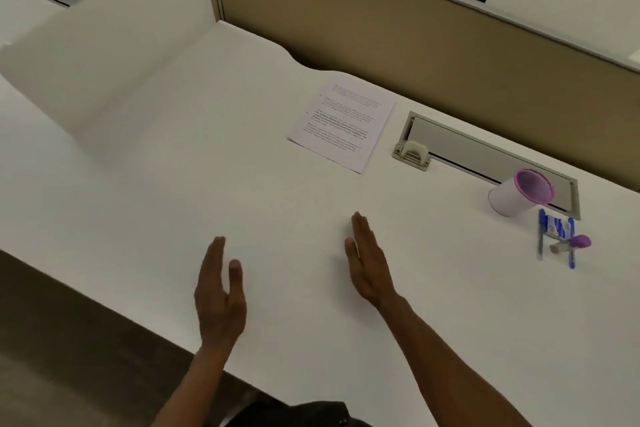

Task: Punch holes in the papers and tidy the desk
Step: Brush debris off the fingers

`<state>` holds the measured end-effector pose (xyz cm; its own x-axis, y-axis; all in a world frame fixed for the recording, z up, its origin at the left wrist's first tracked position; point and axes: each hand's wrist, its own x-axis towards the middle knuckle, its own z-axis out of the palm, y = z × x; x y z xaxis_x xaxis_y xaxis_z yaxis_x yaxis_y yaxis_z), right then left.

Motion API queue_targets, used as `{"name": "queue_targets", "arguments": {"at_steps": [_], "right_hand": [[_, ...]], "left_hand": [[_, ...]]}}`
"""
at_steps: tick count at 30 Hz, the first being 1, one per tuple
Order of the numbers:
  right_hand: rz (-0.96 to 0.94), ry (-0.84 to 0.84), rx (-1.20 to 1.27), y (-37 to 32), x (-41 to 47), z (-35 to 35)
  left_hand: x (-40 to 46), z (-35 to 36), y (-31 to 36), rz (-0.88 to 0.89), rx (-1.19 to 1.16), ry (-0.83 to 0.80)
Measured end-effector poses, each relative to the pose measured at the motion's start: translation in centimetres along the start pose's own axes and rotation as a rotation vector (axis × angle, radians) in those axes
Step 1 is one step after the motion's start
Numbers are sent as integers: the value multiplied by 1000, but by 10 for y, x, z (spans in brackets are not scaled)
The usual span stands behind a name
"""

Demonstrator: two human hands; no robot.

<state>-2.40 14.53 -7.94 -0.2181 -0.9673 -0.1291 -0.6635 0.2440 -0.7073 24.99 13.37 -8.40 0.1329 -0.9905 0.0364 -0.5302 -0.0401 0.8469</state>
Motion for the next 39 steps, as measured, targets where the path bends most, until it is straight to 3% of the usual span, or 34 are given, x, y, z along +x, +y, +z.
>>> {"name": "queue_targets", "arguments": {"at_steps": [2,6,9,11,13,16,19,21,23,25,28,30,32,34,37,39], "right_hand": [[-4,-33,-141,2,16,0],[-91,-49,-371,3,11,27],[-176,-102,-385,-8,-14,45],[-274,-180,-335,-14,-37,53],[-256,-217,-101,-18,-49,44],[-56,-3,212,-12,-28,11],[-29,3,-24,2,6,-8],[-115,-62,-253,9,11,0],[-186,-67,-323,10,0,15],[-249,-97,-325,4,-23,32],[-408,-224,-295,-7,-62,53],[-355,-246,-87,-12,-67,48],[-225,-119,109,-13,-50,34],[-172,-43,36,-14,-25,25],[-236,-91,-236,-14,-12,40],[-282,-83,-282,-14,-28,58]], "left_hand": [[-17,-30,-18,-41,-14,7],[-44,-27,-38,248,306,-273],[-49,-8,-44,302,594,-283],[-48,-5,-46,292,640,-246],[-48,-5,-45,305,586,-208],[-55,-10,-41,260,379,18],[-77,-16,-39,-151,42,371],[-92,-10,-40,-411,-453,465],[-104,-4,-43,-526,-1018,470],[-113,-2,-41,-525,-1280,418],[-120,-3,-40,-490,-1449,378],[-123,-4,-44,-488,-1532,413],[-127,-5,-51,-463,-1629,421],[-132,-1,-59,-422,-1711,433],[-136,11,-65,-368,-1811,498],[-137,17,-63,-358,-1840,546]]}}
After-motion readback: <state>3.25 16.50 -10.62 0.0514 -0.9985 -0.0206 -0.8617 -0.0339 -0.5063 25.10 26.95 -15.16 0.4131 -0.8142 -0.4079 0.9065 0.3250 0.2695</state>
